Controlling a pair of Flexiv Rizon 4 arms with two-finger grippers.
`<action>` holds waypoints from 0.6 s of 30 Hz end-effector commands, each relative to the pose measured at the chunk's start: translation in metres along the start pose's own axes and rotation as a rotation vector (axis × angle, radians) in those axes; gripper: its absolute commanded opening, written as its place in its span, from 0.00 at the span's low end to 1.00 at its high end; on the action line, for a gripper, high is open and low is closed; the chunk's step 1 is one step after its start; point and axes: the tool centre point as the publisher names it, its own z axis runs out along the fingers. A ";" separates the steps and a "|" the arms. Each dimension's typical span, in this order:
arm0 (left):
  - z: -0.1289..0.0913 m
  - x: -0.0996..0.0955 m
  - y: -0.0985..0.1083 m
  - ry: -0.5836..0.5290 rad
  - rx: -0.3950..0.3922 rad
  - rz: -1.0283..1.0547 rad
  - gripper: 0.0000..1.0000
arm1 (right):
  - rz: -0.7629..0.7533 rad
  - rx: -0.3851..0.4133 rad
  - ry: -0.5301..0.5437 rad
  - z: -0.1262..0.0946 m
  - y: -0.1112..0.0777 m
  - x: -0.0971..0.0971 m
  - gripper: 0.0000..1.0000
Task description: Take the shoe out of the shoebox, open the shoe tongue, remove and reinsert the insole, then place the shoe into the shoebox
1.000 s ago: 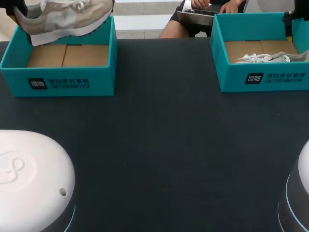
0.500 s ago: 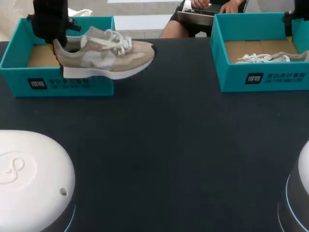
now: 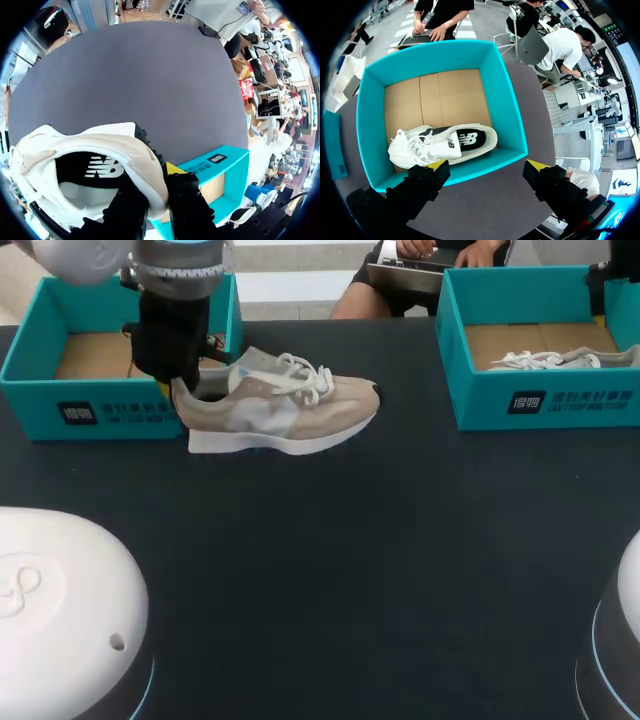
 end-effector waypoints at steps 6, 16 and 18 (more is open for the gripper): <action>0.000 -0.007 0.004 0.018 0.004 0.001 0.00 | 0.000 -0.001 0.001 0.000 -0.001 0.000 1.00; 0.000 -0.007 0.004 0.018 0.004 0.001 0.00 | 0.000 -0.001 0.001 0.000 -0.001 0.000 1.00; 0.005 -0.018 -0.006 0.046 -0.007 0.008 0.00 | 0.000 -0.001 0.001 0.000 -0.001 0.000 1.00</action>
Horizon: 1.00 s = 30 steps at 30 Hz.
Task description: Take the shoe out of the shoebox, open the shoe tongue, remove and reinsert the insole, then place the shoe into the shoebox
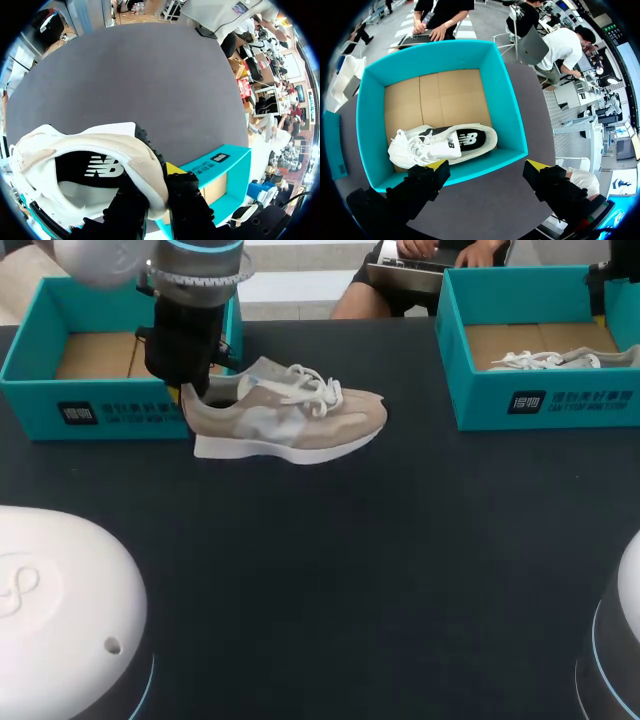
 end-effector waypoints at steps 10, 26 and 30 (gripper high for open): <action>0.013 -0.092 -0.033 0.012 -0.006 -0.093 0.00 | 0.000 -0.001 0.001 0.000 -0.001 0.000 1.00; 0.034 -0.189 -0.075 0.053 -0.053 -0.174 0.00 | 0.000 -0.001 0.001 0.000 -0.001 0.000 1.00; 0.050 -0.196 -0.077 0.090 -0.043 -0.192 0.00 | 0.000 -0.001 0.001 0.000 -0.001 0.000 1.00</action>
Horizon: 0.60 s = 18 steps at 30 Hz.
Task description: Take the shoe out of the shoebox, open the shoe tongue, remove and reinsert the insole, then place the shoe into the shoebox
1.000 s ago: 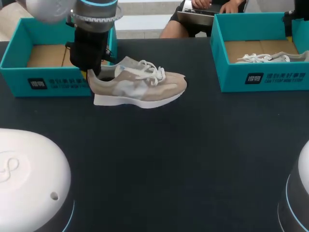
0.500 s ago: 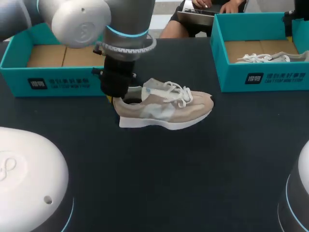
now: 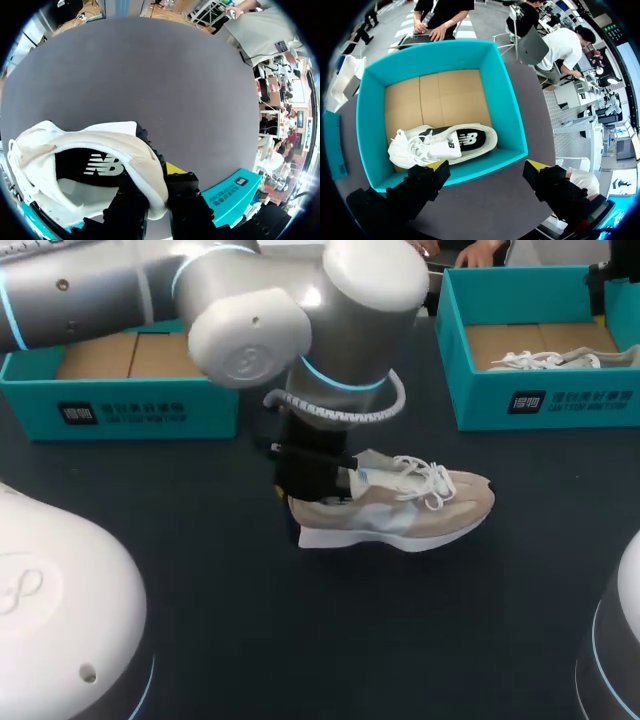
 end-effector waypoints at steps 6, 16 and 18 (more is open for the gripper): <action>0.039 -0.017 -0.007 0.076 -0.023 -0.044 0.00 | 0.000 -0.001 0.001 0.000 -0.001 0.000 1.00; 0.058 -0.010 -0.010 0.092 -0.002 -0.087 0.00 | 0.000 -0.001 0.001 0.000 -0.001 0.000 1.00; 0.061 -0.006 -0.012 0.093 -0.005 -0.082 0.00 | 0.000 -0.001 0.001 0.000 -0.001 0.000 1.00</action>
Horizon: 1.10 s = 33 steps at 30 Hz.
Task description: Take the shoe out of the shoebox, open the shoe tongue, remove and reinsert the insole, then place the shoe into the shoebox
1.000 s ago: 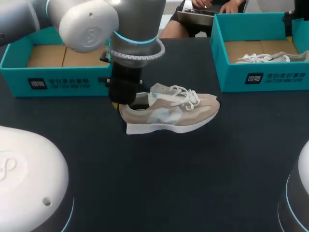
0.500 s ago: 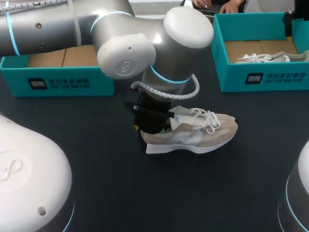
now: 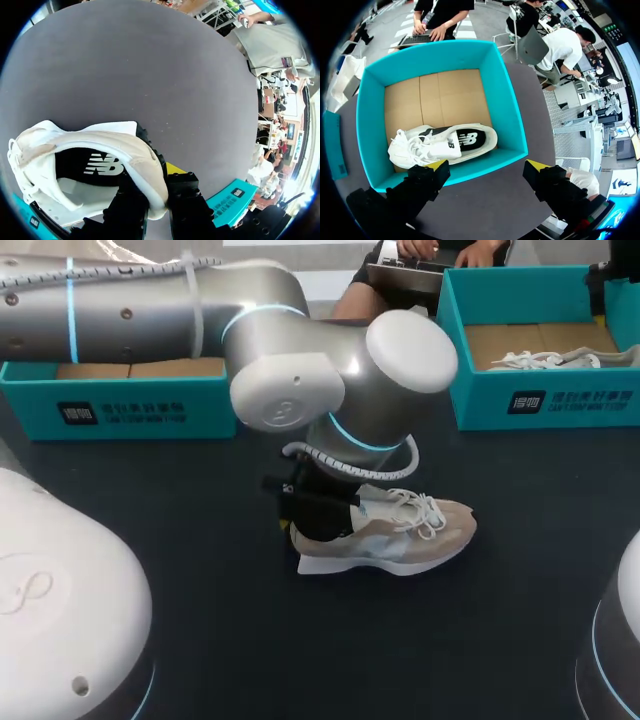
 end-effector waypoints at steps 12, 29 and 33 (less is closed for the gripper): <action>0.022 0.014 -0.001 0.026 0.022 0.044 0.00 | 0.000 -0.001 0.001 0.000 -0.001 0.000 1.00; -0.036 0.058 0.017 -0.391 0.177 -0.123 1.00 | 0.000 -0.001 0.001 0.000 -0.001 0.000 1.00; -0.048 0.072 0.021 -0.474 0.306 -0.305 1.00 | 0.000 -0.001 0.001 0.000 -0.001 0.000 1.00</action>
